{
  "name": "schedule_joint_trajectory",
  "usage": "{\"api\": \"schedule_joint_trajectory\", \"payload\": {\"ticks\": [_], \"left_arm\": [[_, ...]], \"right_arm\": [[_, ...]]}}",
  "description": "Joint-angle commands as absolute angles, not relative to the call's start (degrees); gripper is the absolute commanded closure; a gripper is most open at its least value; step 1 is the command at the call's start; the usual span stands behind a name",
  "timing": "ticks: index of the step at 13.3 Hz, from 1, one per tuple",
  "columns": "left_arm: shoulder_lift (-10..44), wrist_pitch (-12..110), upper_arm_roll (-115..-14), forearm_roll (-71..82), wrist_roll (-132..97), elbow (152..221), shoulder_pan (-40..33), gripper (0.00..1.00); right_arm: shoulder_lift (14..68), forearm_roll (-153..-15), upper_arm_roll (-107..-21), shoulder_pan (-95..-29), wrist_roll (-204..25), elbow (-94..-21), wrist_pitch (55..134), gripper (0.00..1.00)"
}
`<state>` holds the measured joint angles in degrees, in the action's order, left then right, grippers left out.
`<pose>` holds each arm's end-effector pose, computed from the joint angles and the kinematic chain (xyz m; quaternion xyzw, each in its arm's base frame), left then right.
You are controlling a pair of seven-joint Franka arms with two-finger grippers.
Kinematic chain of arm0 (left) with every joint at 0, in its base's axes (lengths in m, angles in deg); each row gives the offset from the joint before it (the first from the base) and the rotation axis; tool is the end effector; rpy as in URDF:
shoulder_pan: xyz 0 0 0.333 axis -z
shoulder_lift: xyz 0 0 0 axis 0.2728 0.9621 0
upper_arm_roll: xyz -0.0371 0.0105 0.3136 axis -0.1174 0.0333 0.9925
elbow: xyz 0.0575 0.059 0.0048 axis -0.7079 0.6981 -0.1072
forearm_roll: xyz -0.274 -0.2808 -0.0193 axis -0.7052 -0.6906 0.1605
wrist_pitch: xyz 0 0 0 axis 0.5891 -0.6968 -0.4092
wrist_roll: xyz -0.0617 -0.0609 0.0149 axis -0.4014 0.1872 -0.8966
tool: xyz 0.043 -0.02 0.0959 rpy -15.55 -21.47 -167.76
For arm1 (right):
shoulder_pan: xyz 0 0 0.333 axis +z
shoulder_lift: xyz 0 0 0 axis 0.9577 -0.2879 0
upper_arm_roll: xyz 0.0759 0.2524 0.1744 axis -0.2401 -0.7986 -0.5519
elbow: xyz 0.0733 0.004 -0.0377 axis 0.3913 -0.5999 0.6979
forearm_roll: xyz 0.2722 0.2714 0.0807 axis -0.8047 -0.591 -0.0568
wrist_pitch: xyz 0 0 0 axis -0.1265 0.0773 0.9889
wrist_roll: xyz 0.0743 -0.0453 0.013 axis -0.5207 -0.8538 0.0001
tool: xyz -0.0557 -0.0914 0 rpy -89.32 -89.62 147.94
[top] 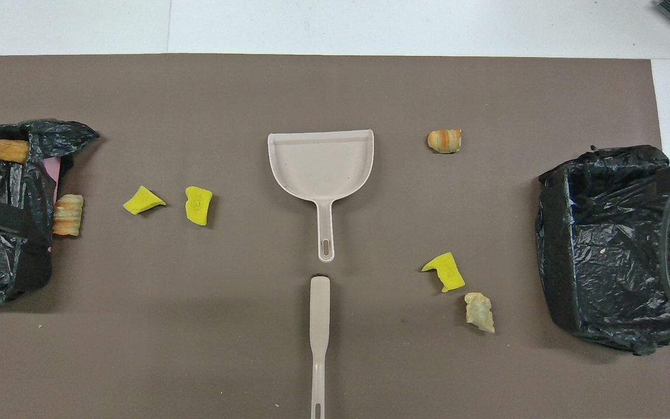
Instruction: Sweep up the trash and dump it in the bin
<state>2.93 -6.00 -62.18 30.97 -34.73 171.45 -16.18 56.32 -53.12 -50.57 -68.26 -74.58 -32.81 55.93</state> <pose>0.5190 -0.0036 0.6200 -0.9982 0.0165 0.0575 0.0020 0.5315 -0.0121 0.6964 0.9972 -0.0748 -0.0030 0.0039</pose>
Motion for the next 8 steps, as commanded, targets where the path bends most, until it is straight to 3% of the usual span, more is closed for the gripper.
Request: {"api": "schedule_joint_trajectory", "payload": {"ticks": [1,5,8], "left_arm": [[0.4,-2.3,-61.9,28.2,-35.0,176.6,-15.8,0.00],[-0.8,3.3,-61.9,27.7,-35.0,183.1,-11.9,0.00],[-2.0,9.3,-61.9,27.7,-34.8,188.5,-8.0,0.00]], "right_arm": [[57.2,-53.7,-51.1,-68.8,-76.5,-33.5,55.3,0.00],[59.7,-53.6,-51.4,-68.0,-72.8,-39.1,60.7,0.00],[57.9,-52.7,-51.5,-64.9,-71.7,-40.4,63.9,0.00]]}}
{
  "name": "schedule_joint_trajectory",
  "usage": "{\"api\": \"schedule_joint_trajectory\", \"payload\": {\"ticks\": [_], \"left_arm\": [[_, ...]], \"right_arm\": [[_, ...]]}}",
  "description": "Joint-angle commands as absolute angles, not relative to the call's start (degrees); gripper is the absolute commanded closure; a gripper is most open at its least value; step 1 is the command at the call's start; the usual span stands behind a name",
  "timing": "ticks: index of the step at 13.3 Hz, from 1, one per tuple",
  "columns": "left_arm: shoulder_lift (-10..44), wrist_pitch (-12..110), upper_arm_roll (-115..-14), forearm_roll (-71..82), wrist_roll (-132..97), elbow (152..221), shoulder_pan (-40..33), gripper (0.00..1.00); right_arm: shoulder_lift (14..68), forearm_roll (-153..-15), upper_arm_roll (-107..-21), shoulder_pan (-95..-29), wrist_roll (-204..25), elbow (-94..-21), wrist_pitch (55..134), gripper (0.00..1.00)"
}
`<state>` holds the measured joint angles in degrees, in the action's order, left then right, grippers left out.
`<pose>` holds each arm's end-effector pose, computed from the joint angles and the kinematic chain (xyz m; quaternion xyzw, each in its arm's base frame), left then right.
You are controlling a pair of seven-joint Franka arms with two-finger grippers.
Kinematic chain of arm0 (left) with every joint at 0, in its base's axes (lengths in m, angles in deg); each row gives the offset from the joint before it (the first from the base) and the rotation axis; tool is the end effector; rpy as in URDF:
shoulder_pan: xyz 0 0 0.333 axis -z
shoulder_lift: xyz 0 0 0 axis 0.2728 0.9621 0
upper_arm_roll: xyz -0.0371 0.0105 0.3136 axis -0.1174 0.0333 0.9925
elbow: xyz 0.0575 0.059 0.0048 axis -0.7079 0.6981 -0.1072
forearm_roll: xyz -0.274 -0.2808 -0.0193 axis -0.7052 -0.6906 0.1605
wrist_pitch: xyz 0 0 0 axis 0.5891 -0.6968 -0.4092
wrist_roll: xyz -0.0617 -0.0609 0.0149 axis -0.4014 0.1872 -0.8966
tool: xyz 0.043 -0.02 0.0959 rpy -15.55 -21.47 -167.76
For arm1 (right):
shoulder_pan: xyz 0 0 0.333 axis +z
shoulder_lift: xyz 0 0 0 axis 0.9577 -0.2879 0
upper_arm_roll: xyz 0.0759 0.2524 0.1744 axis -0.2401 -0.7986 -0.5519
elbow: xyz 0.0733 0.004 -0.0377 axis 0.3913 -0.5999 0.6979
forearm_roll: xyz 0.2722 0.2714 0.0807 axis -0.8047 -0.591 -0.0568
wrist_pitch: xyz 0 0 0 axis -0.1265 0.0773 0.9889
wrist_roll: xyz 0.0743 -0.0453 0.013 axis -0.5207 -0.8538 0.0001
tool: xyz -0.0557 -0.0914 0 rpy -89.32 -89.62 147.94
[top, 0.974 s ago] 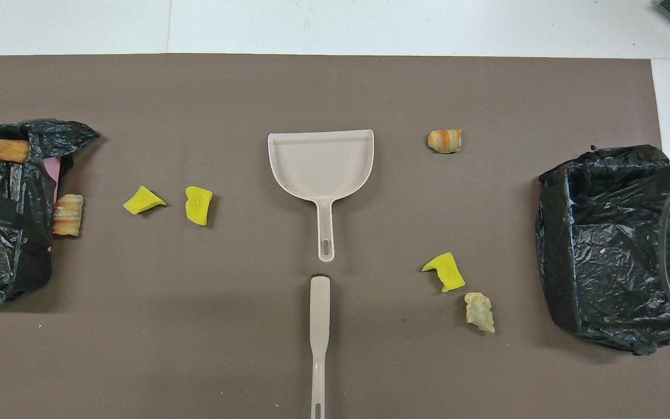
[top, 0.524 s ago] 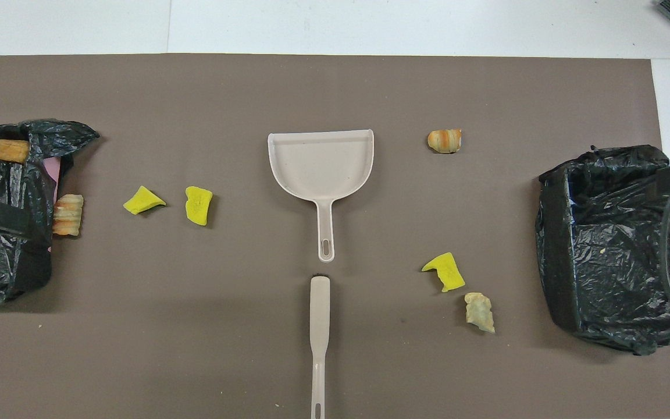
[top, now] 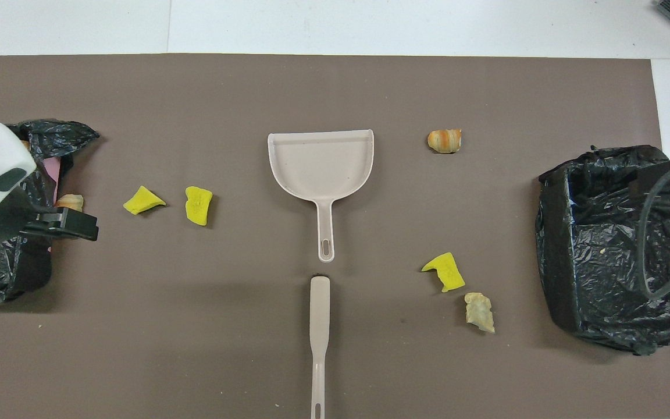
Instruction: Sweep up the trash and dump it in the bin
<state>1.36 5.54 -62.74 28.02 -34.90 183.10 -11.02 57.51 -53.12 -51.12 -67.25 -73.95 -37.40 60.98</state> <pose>0.5180 -0.0609 0.5550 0.9966 -0.0648 -0.0456 0.0206 0.5367 0.0017 0.6789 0.9977 -0.0665 0.0113 0.0020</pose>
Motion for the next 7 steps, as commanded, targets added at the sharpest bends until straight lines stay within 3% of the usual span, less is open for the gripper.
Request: {"api": "schedule_joint_trajectory", "payload": {"ticks": [1,7], "left_arm": [[-2.0,9.3,-62.0,27.7,-34.8,189.0,-7.2,0.00],[-3.2,17.3,-62.0,21.3,-31.4,198.2,2.8,0.00]], "right_arm": [[56.9,-52.7,-51.6,-63.4,-70.1,-40.8,66.5,0.00],[46.2,-52.7,-51.5,-52.7,-56.3,-40.3,80.0,0.00]]}}
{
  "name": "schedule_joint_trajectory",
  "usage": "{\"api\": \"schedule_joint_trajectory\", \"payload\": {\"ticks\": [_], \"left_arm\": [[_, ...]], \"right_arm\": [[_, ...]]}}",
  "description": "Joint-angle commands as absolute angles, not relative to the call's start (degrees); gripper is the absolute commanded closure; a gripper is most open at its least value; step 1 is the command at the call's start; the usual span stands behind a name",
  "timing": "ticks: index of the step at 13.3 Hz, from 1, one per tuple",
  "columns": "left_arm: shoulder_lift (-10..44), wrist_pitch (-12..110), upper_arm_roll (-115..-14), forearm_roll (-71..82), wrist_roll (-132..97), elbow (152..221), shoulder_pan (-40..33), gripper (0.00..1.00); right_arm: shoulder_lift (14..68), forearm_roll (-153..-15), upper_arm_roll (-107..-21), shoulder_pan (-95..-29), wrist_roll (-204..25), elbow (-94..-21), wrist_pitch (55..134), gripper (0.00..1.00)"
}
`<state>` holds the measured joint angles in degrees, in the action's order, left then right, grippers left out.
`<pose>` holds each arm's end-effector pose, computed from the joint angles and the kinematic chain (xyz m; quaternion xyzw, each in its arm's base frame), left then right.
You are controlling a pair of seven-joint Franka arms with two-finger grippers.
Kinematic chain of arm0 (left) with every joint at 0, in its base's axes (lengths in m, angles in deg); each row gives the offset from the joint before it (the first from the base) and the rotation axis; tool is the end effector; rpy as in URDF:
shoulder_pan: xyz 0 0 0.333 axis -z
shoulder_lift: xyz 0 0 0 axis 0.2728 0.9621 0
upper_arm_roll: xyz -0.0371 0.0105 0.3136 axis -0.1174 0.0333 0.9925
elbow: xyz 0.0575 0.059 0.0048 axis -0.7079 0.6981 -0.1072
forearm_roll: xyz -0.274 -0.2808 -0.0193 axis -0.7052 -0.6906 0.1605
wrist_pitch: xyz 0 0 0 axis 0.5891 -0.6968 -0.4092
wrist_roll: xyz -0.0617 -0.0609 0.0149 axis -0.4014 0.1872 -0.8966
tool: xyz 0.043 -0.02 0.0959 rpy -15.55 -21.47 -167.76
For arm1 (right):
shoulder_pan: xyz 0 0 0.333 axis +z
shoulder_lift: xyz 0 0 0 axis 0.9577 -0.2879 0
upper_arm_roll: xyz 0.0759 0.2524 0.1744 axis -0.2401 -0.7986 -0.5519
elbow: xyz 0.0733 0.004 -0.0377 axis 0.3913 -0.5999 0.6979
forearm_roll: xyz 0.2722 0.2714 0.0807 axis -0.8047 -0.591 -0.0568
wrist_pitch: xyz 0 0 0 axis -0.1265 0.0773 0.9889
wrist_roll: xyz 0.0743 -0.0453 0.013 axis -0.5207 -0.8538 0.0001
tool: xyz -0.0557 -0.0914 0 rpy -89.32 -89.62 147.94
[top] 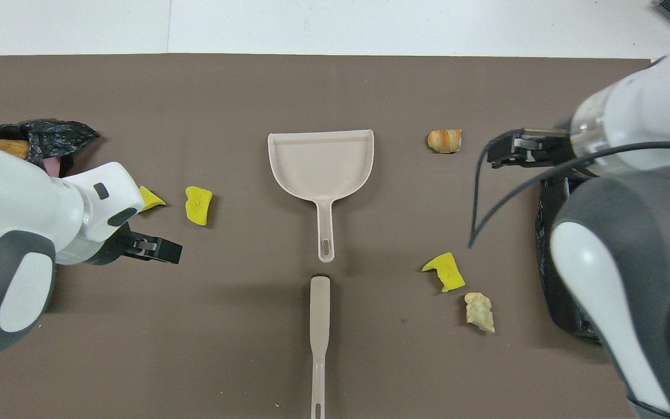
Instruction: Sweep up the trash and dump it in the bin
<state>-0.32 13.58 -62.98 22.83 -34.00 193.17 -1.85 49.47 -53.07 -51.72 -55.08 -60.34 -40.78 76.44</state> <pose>0.4876 -0.1482 0.4991 0.9892 -0.1227 -0.0556 0.0579 0.5902 0.1400 0.5962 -0.9963 0.0722 -0.0474 0.0048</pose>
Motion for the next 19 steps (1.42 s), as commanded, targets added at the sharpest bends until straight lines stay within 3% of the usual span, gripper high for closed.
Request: {"api": "schedule_joint_trajectory", "payload": {"ticks": [1,3,10,15,19], "left_arm": [[-3.6,19.1,-62.0,21.3,-28.1,200.2,5.9,0.00],[-5.3,23.3,-62.0,21.3,-23.0,204.7,12.7,0.00],[-3.3,37.5,-62.0,21.3,-2.5,216.0,35.4,0.00],[-1.4,41.5,-62.0,21.4,7.9,218.0,43.1,0.00],[-0.1,41.3,-62.0,21.4,7.9,218.1,43.5,0.00]], "right_arm": [[44.1,-52.6,-51.5,-50.8,-53.8,-40.1,81.8,0.00],[38.9,-52.8,-51.5,-47.3,-49.1,-38.9,84.8,0.00],[24.2,-52.9,-51.5,-38.8,-45.6,-31.2,91.1,0.00],[25.6,-53.4,-51.6,-34.6,-50.0,-40.0,100.8,0.00],[27.9,-53.2,-51.6,-34.4,-54.9,-44.7,101.4,0.00]]}}
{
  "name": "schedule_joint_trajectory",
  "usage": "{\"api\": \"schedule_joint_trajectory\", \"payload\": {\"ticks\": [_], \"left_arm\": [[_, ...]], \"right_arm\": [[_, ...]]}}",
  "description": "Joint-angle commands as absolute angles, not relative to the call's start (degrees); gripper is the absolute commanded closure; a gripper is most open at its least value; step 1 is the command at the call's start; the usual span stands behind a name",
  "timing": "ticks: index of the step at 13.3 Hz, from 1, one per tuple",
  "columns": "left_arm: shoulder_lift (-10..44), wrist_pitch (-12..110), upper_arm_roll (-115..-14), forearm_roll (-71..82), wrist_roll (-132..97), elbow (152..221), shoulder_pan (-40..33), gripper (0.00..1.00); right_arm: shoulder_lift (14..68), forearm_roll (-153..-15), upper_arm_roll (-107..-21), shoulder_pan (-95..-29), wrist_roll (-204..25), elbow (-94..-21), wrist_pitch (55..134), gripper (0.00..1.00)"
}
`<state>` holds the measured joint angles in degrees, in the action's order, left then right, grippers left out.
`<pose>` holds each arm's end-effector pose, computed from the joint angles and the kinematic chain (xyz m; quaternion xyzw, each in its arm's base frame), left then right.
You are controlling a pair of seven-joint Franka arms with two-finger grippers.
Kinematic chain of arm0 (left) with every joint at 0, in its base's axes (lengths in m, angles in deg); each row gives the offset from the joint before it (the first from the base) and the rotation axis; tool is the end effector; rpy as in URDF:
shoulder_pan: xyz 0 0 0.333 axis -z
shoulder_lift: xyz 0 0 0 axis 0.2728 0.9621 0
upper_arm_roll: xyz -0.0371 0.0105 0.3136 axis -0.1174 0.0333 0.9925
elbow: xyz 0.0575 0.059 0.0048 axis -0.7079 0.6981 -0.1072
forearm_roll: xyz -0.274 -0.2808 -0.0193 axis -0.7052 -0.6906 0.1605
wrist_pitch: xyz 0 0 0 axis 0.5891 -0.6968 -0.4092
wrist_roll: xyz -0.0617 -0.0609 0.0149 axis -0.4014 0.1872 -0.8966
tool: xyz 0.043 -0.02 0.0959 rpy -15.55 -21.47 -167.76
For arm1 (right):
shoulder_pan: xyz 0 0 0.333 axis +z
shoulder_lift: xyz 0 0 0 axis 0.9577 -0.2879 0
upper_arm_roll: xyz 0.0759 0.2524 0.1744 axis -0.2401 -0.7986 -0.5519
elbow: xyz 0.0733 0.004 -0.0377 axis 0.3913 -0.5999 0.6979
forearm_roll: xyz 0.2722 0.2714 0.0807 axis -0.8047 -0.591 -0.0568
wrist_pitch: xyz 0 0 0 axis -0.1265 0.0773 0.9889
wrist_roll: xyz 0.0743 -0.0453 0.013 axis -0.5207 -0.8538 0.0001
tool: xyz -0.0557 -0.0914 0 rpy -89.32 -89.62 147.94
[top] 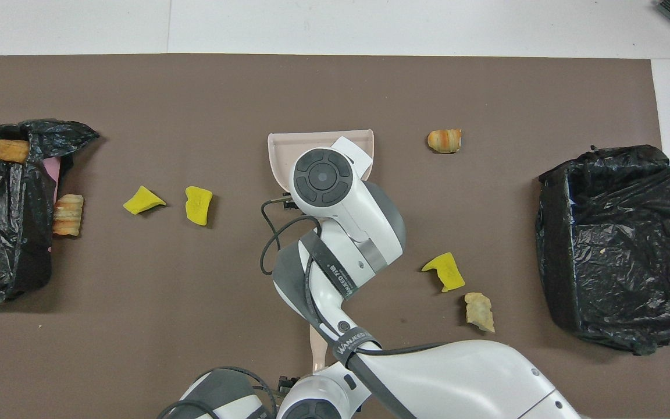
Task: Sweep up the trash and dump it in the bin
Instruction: 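Grasp the dustpan with the right gripper while the left gripper lifts the brush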
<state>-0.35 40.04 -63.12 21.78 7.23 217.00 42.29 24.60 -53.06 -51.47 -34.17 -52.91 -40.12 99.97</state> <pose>0.2294 -0.4030 0.3485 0.9912 -0.1172 -0.0596 0.0178 0.5855 0.4042 0.3528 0.9974 0.0521 0.0501 0.0021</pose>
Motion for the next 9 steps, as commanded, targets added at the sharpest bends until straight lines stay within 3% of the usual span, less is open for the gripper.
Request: {"api": "schedule_joint_trajectory", "payload": {"ticks": [1,2,3,5,9], "left_arm": [[0.0,41.3,-61.9,21.3,8.0,218.1,43.4,0.00],[0.1,41.3,-61.9,21.3,8.8,218.1,43.3,0.06],[0.1,41.3,-61.9,21.3,10.4,218.1,43.1,0.25],[0.4,41.3,-61.9,21.4,11.7,218.1,42.6,1.00],[0.8,40.0,-61.7,21.3,11.1,218.0,41.2,1.00]], "right_arm": [[28.2,-53.2,-51.7,-34.3,-55.0,-45.1,101.4,0.00],[28.2,-53.4,-51.8,-34.4,-55.1,-45.1,101.4,0.00],[28.2,-53.6,-51.9,-34.3,-55.2,-45.1,101.5,0.00],[28.4,-53.9,-52.1,-34.3,-55.8,-45.4,101.5,0.06],[29.5,-53.9,-52.9,-34.4,-55.8,-48.2,103.2,0.08]]}}
